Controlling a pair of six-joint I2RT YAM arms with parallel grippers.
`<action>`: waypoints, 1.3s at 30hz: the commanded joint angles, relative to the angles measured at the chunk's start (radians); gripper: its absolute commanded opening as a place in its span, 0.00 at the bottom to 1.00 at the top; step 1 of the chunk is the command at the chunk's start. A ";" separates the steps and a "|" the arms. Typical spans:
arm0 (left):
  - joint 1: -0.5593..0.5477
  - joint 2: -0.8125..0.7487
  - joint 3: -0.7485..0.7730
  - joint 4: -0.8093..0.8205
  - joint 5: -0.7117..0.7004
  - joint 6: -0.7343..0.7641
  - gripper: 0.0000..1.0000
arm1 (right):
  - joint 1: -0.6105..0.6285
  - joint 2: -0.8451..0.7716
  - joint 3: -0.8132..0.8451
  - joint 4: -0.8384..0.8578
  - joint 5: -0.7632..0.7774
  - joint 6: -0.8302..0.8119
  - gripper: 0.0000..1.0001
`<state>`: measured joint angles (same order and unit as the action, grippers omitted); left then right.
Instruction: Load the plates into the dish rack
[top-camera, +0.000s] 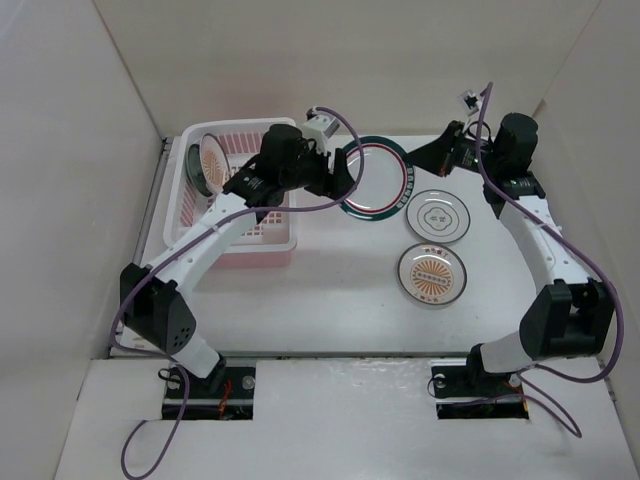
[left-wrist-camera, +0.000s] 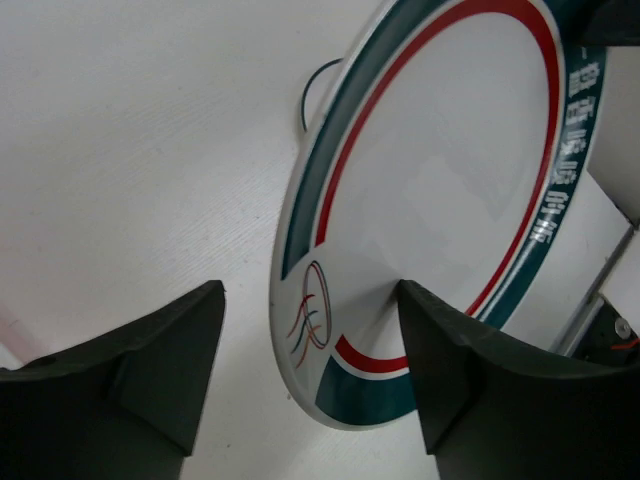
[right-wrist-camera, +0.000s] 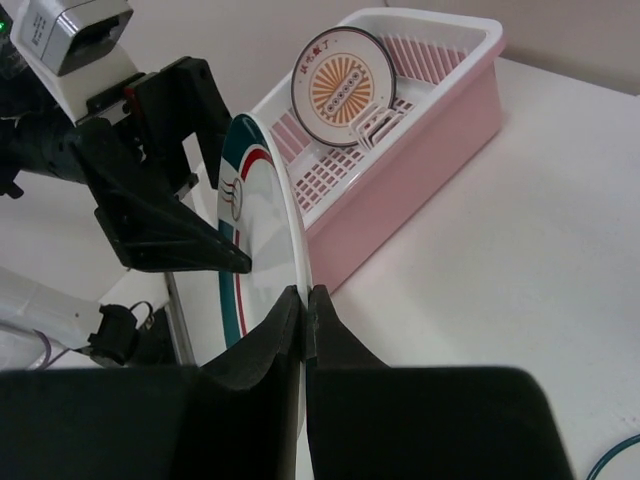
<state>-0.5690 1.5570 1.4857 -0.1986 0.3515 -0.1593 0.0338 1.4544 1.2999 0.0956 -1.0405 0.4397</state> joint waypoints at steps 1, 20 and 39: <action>-0.002 -0.026 0.024 0.063 0.072 0.017 0.63 | 0.006 -0.054 0.009 0.133 -0.069 0.053 0.00; -0.002 -0.144 -0.102 0.257 0.108 -0.043 0.00 | 0.044 -0.003 -0.019 0.151 -0.040 0.076 1.00; 0.173 -0.232 -0.179 0.572 -0.947 0.460 0.00 | 0.015 0.098 -0.030 0.023 0.178 0.057 1.00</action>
<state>-0.4244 1.3251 1.3575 0.1223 -0.4335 0.1463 0.0452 1.5661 1.2545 0.0994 -0.8803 0.5194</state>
